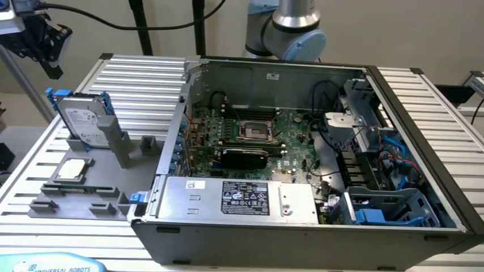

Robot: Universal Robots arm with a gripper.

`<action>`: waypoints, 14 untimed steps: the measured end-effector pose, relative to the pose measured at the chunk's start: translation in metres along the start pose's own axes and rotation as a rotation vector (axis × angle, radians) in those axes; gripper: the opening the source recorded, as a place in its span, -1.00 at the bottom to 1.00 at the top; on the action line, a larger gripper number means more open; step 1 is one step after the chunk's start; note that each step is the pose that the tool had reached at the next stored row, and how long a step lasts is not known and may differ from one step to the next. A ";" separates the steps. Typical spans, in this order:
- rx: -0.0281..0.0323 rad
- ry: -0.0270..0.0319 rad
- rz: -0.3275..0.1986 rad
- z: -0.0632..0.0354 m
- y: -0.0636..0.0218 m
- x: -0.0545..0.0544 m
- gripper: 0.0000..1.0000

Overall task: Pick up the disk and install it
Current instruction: 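Reach for the disk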

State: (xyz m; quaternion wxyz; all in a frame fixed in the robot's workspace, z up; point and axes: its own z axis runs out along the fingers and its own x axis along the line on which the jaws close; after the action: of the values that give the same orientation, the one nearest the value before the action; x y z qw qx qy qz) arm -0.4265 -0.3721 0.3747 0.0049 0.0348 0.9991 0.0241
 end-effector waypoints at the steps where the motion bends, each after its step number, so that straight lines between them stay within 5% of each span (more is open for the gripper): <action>1: -0.0001 0.0002 0.000 0.0001 0.0005 0.001 -0.79; 14: 0.0001 0.0084 -0.022 0.0008 0.0078 0.009 -0.79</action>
State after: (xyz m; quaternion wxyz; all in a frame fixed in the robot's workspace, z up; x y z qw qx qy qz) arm -0.4346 -0.3637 0.3742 0.0009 0.0237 0.9994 0.0242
